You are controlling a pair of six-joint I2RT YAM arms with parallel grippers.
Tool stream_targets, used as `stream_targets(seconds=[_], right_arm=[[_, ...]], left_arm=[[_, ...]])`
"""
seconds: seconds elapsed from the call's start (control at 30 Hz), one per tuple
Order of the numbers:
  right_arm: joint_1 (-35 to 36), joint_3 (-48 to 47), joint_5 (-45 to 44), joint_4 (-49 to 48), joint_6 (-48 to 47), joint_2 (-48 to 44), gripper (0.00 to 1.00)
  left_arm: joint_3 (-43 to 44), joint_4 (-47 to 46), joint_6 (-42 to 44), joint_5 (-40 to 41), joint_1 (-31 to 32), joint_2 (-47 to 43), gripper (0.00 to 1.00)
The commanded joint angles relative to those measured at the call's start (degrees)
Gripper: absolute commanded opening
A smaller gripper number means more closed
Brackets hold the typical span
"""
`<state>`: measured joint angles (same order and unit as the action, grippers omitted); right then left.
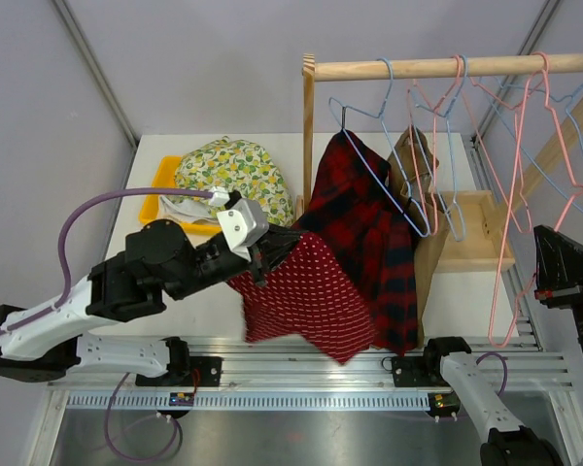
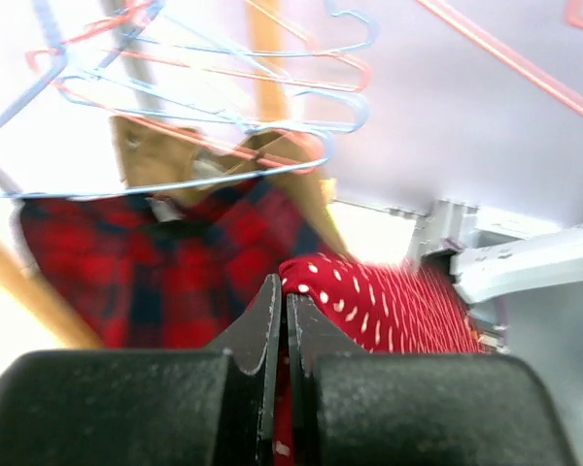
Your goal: Remove the skirt from the hanger
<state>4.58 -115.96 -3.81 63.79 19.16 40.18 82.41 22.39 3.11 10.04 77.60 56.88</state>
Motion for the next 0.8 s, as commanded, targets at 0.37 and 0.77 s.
stream_targets(seconds=[0.37, 0.77], right_arm=[[0.5, 6.8, 2.5, 1.5, 1.4, 2.0, 0.0], [0.5, 7.7, -3.8, -0.6, -4.6, 5.6, 0.0]], left_arm=[[21.1, 8.5, 4.5, 5.6, -24.8, 12.2, 0.0], [43.3, 10.7, -2.8, 2.2, -56.7, 35.2, 0.0]])
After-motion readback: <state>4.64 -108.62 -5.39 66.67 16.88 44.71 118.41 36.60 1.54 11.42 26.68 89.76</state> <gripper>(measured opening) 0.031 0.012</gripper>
